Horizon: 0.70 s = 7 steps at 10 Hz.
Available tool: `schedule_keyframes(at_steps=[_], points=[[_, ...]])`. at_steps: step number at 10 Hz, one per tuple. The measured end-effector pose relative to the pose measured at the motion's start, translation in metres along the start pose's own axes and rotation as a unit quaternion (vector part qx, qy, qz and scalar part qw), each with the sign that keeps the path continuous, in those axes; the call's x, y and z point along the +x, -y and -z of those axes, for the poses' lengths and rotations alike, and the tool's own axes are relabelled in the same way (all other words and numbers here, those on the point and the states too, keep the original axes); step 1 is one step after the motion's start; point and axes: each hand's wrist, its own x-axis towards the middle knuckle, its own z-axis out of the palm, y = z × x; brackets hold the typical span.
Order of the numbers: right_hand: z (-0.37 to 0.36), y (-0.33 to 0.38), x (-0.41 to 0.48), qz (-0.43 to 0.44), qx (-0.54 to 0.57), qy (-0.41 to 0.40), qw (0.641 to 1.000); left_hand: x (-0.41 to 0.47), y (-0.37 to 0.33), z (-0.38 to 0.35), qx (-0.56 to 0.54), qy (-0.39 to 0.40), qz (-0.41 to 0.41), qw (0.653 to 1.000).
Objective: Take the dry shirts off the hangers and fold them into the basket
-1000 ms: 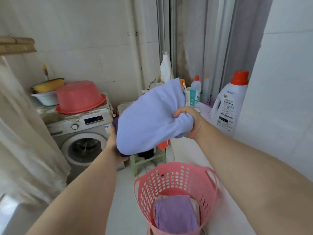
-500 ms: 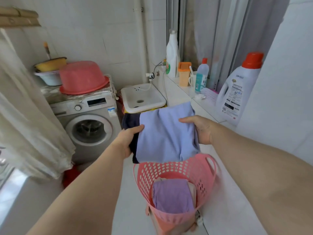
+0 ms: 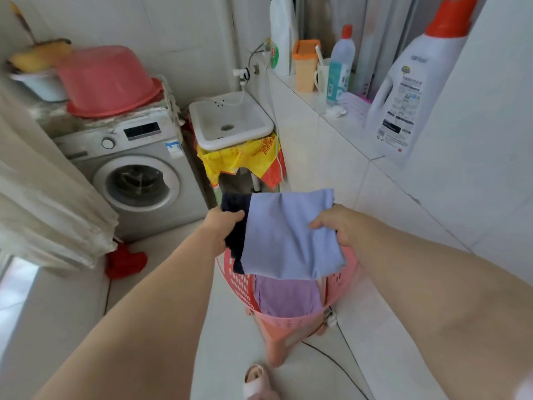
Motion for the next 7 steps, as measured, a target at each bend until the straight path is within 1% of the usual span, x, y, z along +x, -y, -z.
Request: schedule_keyframes(at_steps=[1,2,3,4,5,6,7], points=[[0.002,-0.026,0.036,-0.028,-0.052,-0.022,0.998,0.027,0.023,-0.008,0.074,-0.01,0.014,0.997],[-0.012,-0.022,0.013,-0.06,-0.091,-0.055,0.993,0.057,0.05,-0.014,0.159,-0.004,0.028,0.987],[-0.028,-0.031,0.023,-0.104,-0.153,-0.06,0.981,0.085,0.073,-0.019,0.214,0.005,0.05,0.976],[-0.038,-0.046,0.051,-0.142,-0.197,-0.063,0.968,0.104,0.079,-0.026,0.236,0.017,0.072,0.969],[-0.045,-0.052,0.072,-0.149,-0.24,-0.027,0.959,0.132,0.084,-0.029,0.257,0.036,0.097,0.961],[-0.046,-0.057,0.087,-0.152,-0.289,-0.021,0.945,0.162,0.102,-0.036,0.313,0.044,0.123,0.941],[-0.052,-0.088,0.118,-0.121,-0.447,0.002,0.886,0.177,0.114,-0.043,0.571,0.131,0.064,0.808]])
